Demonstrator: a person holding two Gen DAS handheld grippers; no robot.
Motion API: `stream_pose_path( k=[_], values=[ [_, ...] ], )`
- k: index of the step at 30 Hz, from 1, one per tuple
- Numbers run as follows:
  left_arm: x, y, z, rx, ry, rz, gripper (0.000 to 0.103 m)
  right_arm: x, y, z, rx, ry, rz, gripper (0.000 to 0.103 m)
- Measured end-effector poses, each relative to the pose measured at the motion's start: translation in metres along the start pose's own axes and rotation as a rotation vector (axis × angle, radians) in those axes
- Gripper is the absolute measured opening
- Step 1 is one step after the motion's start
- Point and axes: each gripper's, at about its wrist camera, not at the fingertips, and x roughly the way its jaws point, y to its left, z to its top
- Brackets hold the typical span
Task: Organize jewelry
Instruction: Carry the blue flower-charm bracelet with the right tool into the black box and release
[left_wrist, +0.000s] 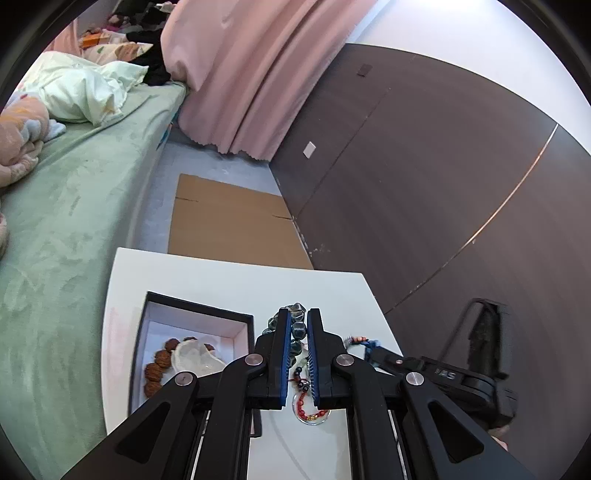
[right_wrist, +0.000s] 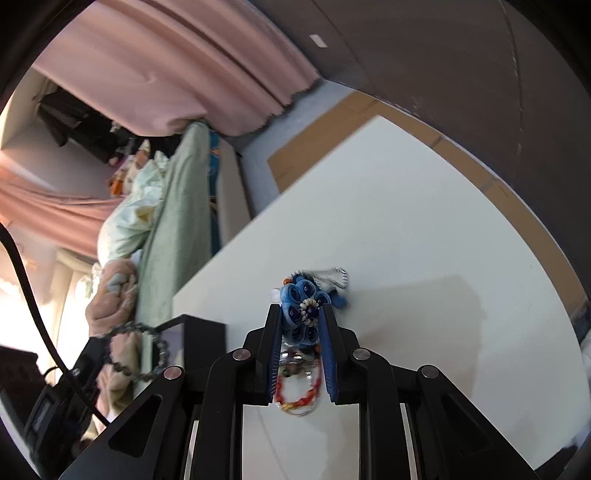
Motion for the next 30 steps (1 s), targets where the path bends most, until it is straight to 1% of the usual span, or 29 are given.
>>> stream_pose_path(
  k=[7, 11, 16, 19, 23, 25, 26, 27, 28, 29, 30],
  values=[
    [-0.009, 0.011, 0.004, -0.025, -0.021, 0.016, 0.009, -0.014, 0.022, -0.002, -0.054, -0.041, 0.100, 0.021],
    [-0.009, 0.018, 0.005, -0.047, -0.017, 0.023, 0.009, -0.019, 0.035, -0.003, -0.074, -0.072, 0.168, 0.021],
    [-0.004, 0.027, 0.004, -0.103, 0.014, 0.025, 0.009, -0.020, 0.052, -0.006, -0.097, -0.088, 0.248, 0.021],
    [0.000, 0.035, 0.005, -0.139, 0.065, 0.049, 0.010, -0.018, 0.062, -0.010, -0.111, -0.085, 0.294, 0.021],
    [-0.001, 0.049, 0.005, -0.195, 0.083, 0.060, 0.010, -0.013, 0.077, -0.019, -0.143, -0.069, 0.357, 0.021],
    [-0.002, 0.054, 0.006, -0.210, 0.088, 0.067, 0.013, -0.008, 0.085, -0.024, -0.159, -0.057, 0.376, 0.021],
    [-0.003, 0.055, 0.006, -0.216, 0.089, 0.068, 0.022, -0.007, 0.087, -0.027, -0.165, -0.050, 0.385, 0.021],
    [-0.005, 0.058, 0.006, -0.223, 0.086, 0.070, 0.043, -0.005, 0.090, -0.029, -0.169, -0.044, 0.391, 0.021],
    [-0.008, 0.059, 0.006, -0.230, 0.073, 0.069, 0.055, -0.003, 0.093, -0.032, -0.173, -0.039, 0.399, 0.021],
    [-0.011, 0.060, 0.007, -0.234, 0.055, 0.066, 0.073, 0.000, 0.096, -0.035, -0.177, -0.031, 0.406, 0.021],
    [-0.017, 0.061, 0.007, -0.236, 0.025, 0.063, 0.080, 0.002, 0.099, -0.036, -0.179, -0.024, 0.410, 0.021]
  ],
)
